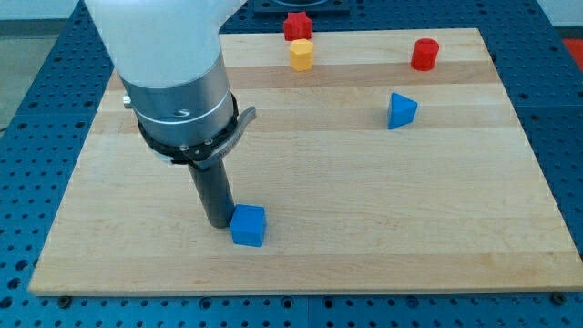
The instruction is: Slide the green star to the top left side of the blue cube
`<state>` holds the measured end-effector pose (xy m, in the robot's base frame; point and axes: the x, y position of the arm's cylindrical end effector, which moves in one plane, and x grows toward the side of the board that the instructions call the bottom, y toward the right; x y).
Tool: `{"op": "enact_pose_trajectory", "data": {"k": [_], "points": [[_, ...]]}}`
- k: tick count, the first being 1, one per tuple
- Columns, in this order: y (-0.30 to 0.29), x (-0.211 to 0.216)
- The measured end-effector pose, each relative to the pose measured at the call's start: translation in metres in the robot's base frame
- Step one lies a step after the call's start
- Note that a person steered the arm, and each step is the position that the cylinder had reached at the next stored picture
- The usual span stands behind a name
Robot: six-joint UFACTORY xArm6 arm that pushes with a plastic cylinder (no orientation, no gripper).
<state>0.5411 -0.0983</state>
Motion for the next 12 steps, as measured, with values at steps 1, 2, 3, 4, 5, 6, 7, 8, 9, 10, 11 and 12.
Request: {"op": "enact_pose_trajectory", "data": {"k": [1,2,3,4,5,6,7,8,9,10,11,12], "points": [[-0.021,-0.029],[-0.023,-0.077],[-0.025,-0.127],[-0.025,-0.175],[-0.031,-0.221],[-0.058,-0.243],[-0.138,-0.237],[-0.124,-0.202],[-0.080,-0.194],[-0.065,-0.203],[-0.040,-0.176],[-0.040,-0.126]]}}
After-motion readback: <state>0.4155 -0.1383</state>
